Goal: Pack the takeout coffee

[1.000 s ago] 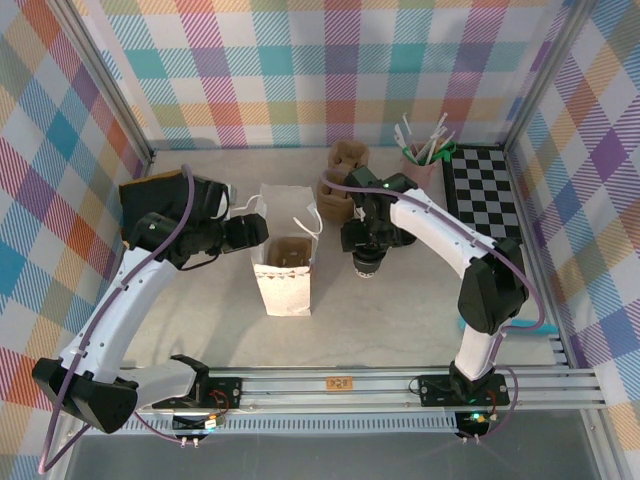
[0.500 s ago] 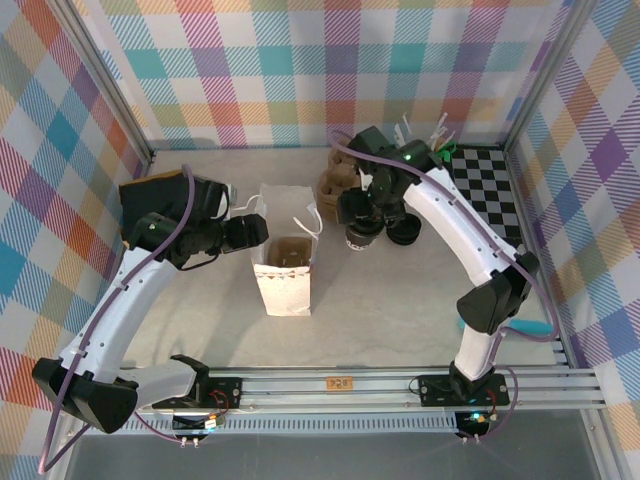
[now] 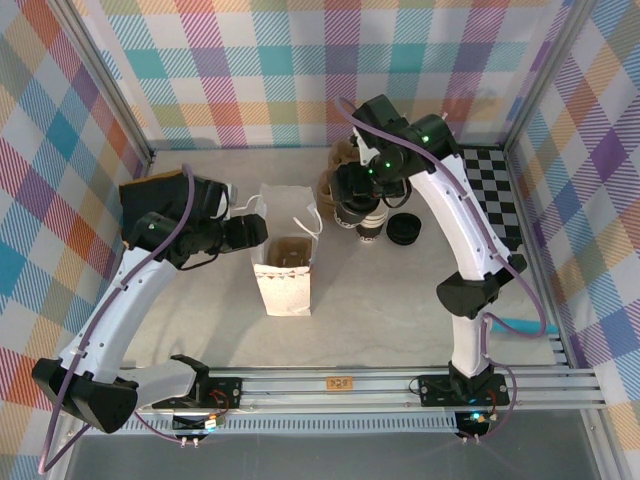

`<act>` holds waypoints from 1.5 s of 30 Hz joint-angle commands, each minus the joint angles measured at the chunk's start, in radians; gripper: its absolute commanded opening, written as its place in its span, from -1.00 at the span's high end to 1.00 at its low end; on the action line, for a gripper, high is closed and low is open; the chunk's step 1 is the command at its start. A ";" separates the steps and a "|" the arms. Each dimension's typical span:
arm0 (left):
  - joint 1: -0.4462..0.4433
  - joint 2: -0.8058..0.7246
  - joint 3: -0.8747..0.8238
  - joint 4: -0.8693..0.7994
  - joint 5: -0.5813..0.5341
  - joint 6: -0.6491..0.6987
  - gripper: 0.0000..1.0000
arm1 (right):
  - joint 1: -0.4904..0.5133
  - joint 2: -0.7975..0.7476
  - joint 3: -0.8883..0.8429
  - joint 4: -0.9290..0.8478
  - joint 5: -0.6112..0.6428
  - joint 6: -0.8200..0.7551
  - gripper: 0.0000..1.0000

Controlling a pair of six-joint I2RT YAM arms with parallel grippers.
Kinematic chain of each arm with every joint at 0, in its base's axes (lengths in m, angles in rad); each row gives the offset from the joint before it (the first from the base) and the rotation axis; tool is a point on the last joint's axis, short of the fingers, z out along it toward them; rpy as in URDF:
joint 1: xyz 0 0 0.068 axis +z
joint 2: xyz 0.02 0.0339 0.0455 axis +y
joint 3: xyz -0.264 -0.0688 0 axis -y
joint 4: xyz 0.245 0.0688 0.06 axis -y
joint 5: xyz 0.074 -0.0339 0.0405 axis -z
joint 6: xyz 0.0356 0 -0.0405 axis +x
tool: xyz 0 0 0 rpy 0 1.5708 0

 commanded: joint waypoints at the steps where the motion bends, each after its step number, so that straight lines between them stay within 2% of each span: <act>1: -0.009 0.004 0.031 -0.025 -0.006 0.013 -0.44 | 0.007 -0.017 0.021 -0.029 -0.033 -0.010 -0.59; 10: -0.023 0.025 0.041 -0.032 -0.015 0.018 -0.35 | 0.008 -0.055 0.027 0.022 -0.057 -0.002 -0.58; 13: -0.039 0.032 0.045 -0.031 -0.029 0.018 -0.24 | 0.008 -0.075 0.027 0.045 -0.057 -0.002 -0.57; 19: -0.078 0.048 0.069 -0.026 -0.066 0.014 0.31 | 0.008 -0.125 0.027 0.104 -0.048 0.004 -0.56; 25: -0.106 0.050 0.106 -0.036 -0.143 0.013 0.90 | 0.008 -0.167 0.025 0.165 -0.055 0.010 -0.57; 26: -0.112 0.051 0.118 -0.040 -0.168 0.014 0.95 | 0.007 -0.172 0.025 0.177 -0.059 0.013 -0.57; 29: -0.131 0.051 0.150 -0.044 -0.228 0.031 1.00 | 0.007 -0.185 0.024 0.213 -0.084 0.020 -0.57; 38: -0.214 0.067 0.171 -0.043 -0.296 0.048 1.00 | 0.017 -0.187 0.023 0.295 -0.189 0.046 -0.56; 45: -0.263 0.078 0.166 -0.043 -0.328 0.032 1.00 | 0.065 -0.177 -0.022 0.304 -0.205 0.042 -0.56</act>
